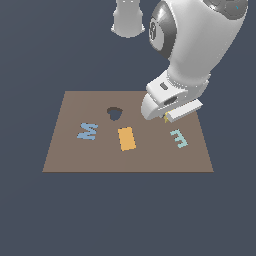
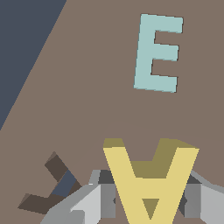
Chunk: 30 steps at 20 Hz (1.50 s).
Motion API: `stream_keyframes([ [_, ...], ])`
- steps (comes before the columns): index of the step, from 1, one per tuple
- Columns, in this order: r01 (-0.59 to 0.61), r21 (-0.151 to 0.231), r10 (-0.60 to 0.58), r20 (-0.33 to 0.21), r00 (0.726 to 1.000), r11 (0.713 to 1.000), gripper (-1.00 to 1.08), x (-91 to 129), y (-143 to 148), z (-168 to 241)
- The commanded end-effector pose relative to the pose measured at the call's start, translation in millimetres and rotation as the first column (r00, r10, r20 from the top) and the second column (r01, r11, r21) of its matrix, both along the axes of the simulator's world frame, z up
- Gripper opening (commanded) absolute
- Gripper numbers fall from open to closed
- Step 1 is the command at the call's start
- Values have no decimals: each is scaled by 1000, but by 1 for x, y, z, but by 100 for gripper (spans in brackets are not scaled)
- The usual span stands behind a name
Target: Insert a designated object into the corresponding slot on a board.
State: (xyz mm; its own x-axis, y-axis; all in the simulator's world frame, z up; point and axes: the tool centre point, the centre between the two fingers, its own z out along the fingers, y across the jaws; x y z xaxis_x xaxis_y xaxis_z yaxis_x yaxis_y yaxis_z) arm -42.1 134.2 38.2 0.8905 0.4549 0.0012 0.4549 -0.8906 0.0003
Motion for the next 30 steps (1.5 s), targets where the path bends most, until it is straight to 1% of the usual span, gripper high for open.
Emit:
stream_keyframes([
  [1, -122, 0, 122, 0, 992, 992, -100, -2, 7, 0],
  [3, -217, 0, 217, 0, 976, 976, -100, -5, 12, 1],
  [6, -354, 0, 354, 0, 935, 935, -100, -10, 19, 1],
  [10, -511, -1, 511, 0, 859, 859, -100, -17, 27, 1],
  [14, -631, -1, 631, 0, 775, 775, -100, -24, 32, 2],
  [19, -736, -1, 736, -1, 677, 677, -100, -32, 36, 2],
  [23, -791, -1, 791, -1, 612, 612, -100, -37, 38, 2],
  [27, -825, -1, 825, -1, 565, 565, -100, -40, 39, 2],
  [30, -839, 0, 839, -2, 544, 544, -100, -42, 39, 2],
])
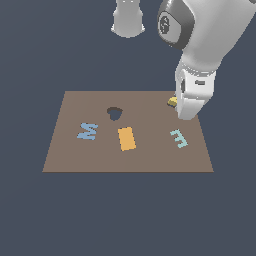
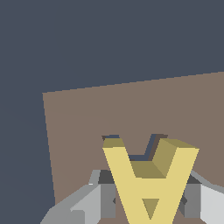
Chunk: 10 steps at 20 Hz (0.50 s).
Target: Insert a designated object into the corresponding slot on a board.
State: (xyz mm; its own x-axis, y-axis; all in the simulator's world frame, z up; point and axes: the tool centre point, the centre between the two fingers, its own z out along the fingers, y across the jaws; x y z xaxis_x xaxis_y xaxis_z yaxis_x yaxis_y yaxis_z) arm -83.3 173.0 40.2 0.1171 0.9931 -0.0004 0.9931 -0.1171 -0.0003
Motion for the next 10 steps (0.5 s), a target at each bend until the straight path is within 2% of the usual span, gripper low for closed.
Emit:
stream_keyframes([
  [1, -20, 0, 20, 0, 1000, 1000, -100, -1, 0, 0],
  [10, -26, 0, 26, 0, 1000, 1000, -100, -2, 0, -8],
])
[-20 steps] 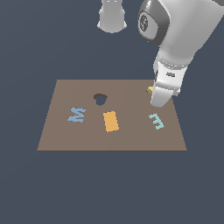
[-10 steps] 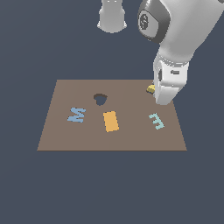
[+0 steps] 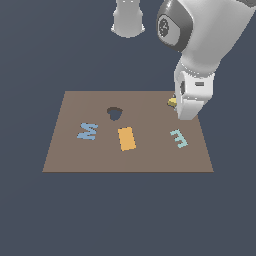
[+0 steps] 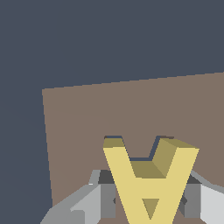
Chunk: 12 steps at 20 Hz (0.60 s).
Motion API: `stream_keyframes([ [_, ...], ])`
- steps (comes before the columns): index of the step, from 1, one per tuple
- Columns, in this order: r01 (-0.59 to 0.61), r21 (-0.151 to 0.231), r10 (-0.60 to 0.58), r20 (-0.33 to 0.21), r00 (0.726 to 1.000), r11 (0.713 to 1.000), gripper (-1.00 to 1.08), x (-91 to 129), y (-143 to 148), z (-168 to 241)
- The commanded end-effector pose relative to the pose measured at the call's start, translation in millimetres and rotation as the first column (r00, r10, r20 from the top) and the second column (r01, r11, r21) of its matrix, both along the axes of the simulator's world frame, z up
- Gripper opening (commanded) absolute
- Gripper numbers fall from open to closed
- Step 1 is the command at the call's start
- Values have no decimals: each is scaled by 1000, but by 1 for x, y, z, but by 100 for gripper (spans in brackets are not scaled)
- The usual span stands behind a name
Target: Insert a designated object into the corresponding slot on a board.
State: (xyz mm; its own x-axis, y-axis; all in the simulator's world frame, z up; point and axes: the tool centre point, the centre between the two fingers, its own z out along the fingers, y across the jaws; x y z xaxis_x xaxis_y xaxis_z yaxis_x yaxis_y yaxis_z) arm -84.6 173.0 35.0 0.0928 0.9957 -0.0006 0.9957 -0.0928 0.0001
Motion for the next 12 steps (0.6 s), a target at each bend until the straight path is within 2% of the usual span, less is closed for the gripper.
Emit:
stream_keyframes([
  [1, -2, 0, 2, 0, 1000, 1000, -100, 0, 0, -4],
  [2, -2, 0, 2, 0, 1000, 1000, -100, 0, 0, -5],
  [3, -2, 0, 2, 0, 1000, 1000, 100, 0, 0, -5],
  [12, -2, 0, 2, 0, 1000, 1000, 100, 0, 0, -5],
])
